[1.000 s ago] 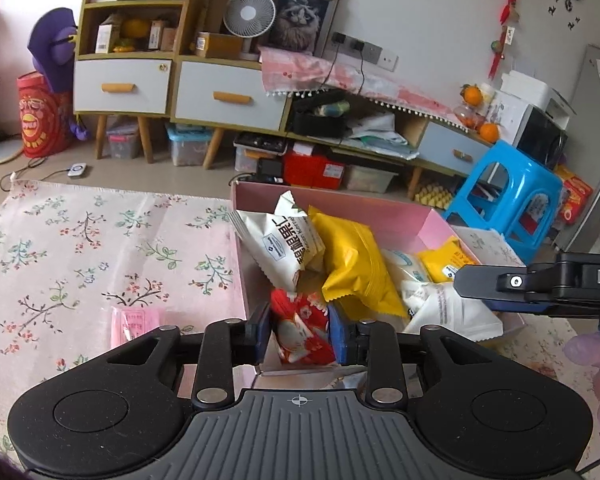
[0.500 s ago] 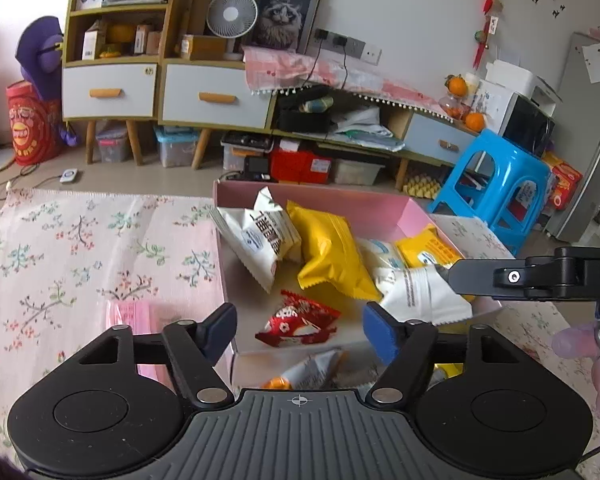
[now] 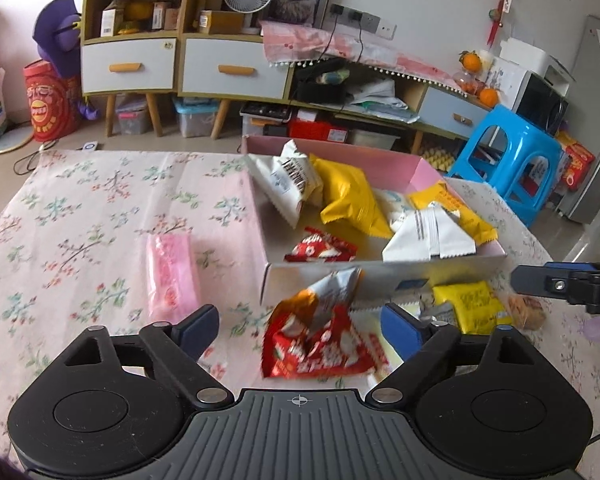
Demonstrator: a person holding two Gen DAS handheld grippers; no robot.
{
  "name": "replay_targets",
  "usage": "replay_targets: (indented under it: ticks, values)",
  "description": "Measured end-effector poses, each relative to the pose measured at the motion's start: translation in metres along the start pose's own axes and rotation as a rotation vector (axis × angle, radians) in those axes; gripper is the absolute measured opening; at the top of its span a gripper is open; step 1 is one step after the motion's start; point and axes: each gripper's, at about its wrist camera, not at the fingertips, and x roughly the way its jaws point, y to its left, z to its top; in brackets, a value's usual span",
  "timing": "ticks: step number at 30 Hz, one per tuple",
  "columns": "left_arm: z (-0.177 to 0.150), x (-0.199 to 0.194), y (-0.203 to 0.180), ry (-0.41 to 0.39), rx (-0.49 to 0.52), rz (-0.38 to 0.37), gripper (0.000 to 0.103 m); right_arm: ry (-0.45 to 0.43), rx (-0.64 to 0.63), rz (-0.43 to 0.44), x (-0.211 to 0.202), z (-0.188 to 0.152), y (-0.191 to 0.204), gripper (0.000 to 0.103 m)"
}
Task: Organize snacks
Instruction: 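Withdraw both open tools from the box back to the table snacks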
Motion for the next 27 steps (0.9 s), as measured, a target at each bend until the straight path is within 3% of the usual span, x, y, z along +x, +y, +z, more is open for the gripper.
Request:
replay_targets:
  ticks: [11, 27]
  values:
    - [-0.029, -0.014, 0.0, 0.041, 0.038, 0.003, 0.094, -0.006, -0.039, -0.028, -0.027, -0.03, -0.003, 0.092]
    - [-0.063, -0.009, -0.036, 0.125, 0.139, -0.035, 0.094, 0.132, -0.117, -0.029, -0.029, -0.077, 0.003, 0.092]
